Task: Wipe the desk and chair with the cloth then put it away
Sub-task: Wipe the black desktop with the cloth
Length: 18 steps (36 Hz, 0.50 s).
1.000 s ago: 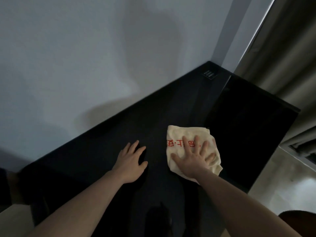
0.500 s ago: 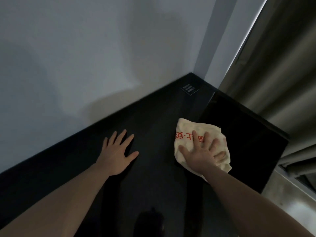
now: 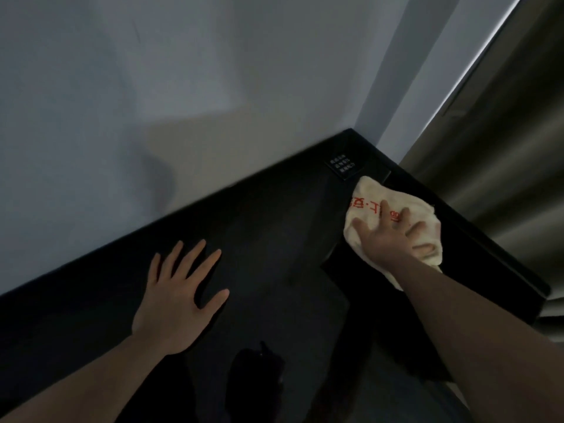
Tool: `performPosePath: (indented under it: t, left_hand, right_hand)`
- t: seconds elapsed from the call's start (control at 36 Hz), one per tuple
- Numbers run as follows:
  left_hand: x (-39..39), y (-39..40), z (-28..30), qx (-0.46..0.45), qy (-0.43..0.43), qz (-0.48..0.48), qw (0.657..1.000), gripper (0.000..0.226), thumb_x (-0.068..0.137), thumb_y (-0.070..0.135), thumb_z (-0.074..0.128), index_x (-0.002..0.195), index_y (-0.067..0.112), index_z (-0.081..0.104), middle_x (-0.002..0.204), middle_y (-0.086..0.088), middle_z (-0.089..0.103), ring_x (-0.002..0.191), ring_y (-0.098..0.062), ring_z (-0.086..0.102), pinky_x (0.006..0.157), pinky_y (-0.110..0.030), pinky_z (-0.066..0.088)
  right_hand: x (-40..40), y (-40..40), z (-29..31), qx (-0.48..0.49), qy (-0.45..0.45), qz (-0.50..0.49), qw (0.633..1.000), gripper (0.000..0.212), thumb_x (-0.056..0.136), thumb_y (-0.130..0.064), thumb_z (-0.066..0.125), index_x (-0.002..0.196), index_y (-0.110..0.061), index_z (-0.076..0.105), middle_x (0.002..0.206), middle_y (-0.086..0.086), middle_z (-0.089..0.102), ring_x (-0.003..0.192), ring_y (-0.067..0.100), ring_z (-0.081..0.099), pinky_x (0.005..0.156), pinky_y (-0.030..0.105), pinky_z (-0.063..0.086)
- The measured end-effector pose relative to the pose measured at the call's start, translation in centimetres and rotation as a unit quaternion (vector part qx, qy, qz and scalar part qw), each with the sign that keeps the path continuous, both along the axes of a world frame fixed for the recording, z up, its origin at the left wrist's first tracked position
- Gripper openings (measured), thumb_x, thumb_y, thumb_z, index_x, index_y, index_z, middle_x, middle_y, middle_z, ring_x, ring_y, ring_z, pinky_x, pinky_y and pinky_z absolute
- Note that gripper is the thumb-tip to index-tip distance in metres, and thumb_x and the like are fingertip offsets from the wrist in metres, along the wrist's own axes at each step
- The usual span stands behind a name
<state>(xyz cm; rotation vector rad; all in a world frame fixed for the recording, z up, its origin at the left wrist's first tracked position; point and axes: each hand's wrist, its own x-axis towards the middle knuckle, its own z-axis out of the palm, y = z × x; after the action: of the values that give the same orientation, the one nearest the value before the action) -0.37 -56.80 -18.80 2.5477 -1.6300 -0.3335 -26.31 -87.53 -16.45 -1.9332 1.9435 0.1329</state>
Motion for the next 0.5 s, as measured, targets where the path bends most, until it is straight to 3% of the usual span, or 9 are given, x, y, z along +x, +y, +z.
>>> performPosePath:
  t: [0.31,0.5]
  left_hand:
    - [0.4,-0.2,0.0,0.031,-0.009,-0.005,0.999,0.076,0.093,0.080,0.013,0.160,0.045,0.015,0.170,0.013,0.005,0.158,-0.020,-0.007,0.127,-0.054,0.002]
    - [0.6,-0.4,0.0,0.034,0.000,-0.001,0.999,0.076,0.091,0.082,0.006,0.159,0.049,0.005,0.169,0.017,-0.006,0.157,-0.018,-0.015,0.127,-0.052,-0.002]
  right_hand:
    - [4.7,-7.4,1.3,0.010,-0.021,-0.032,0.999,0.091,0.081,-0.088,0.024,0.157,-0.045,-0.002,0.167,0.001,-0.017,0.148,0.044,-0.024,0.108,0.076,-0.013]
    - [11.9,-11.8,-1.4,-0.013,-0.014,0.073,0.997,0.106,0.064,-0.093,-0.010,0.157,-0.043,-0.004,0.169,-0.009,-0.008,0.152,0.038,-0.018,0.108,0.074,-0.011]
